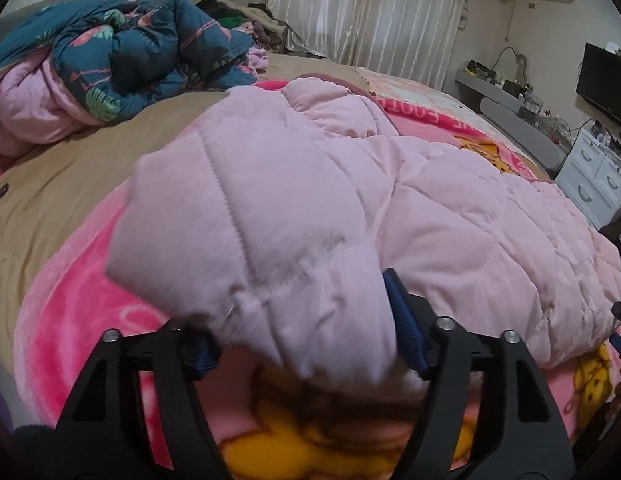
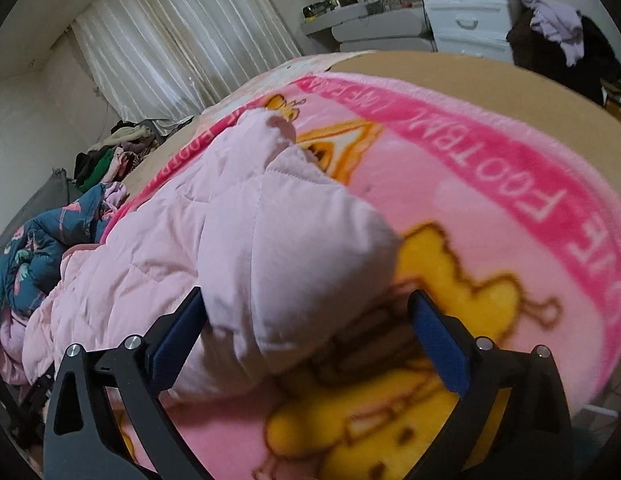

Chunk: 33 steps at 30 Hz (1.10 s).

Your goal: Fold large clothes

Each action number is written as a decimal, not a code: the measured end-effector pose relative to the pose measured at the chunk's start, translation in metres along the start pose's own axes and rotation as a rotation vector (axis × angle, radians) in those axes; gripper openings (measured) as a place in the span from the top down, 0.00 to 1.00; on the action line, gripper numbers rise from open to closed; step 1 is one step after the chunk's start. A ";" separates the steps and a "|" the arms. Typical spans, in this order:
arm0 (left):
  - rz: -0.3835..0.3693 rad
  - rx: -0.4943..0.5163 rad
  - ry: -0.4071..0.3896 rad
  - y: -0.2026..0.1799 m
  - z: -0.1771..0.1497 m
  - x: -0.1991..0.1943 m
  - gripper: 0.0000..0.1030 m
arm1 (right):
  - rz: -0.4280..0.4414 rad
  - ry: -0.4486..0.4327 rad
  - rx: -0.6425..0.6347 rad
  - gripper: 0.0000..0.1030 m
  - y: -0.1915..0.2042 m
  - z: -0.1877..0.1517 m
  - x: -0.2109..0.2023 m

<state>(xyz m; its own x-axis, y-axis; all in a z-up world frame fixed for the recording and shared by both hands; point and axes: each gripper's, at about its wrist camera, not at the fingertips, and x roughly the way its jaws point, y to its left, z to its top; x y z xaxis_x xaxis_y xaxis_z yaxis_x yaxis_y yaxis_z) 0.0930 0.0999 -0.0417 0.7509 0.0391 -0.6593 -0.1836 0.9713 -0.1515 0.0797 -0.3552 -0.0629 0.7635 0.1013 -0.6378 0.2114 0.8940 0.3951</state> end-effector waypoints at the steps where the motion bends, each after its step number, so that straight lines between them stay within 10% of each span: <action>1: -0.003 -0.002 0.001 0.002 -0.001 -0.003 0.31 | -0.009 -0.013 -0.017 0.04 0.000 -0.002 -0.008; 10: 0.032 0.006 -0.035 0.019 -0.015 -0.059 0.09 | -0.037 -0.125 -0.211 0.04 0.017 -0.018 -0.070; 21: 0.047 0.015 -0.175 0.008 -0.012 -0.146 0.09 | 0.025 -0.228 -0.481 0.04 0.078 -0.057 -0.143; 33: -0.068 0.118 -0.149 -0.058 -0.048 -0.165 0.09 | 0.131 -0.235 -0.621 0.04 0.137 -0.089 -0.188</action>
<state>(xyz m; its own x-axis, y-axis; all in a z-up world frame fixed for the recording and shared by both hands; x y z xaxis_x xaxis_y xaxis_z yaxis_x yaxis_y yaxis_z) -0.0512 0.0258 0.0404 0.8462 -0.0014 -0.5328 -0.0605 0.9933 -0.0987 -0.0888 -0.2130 0.0520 0.8863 0.1908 -0.4220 -0.2279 0.9729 -0.0388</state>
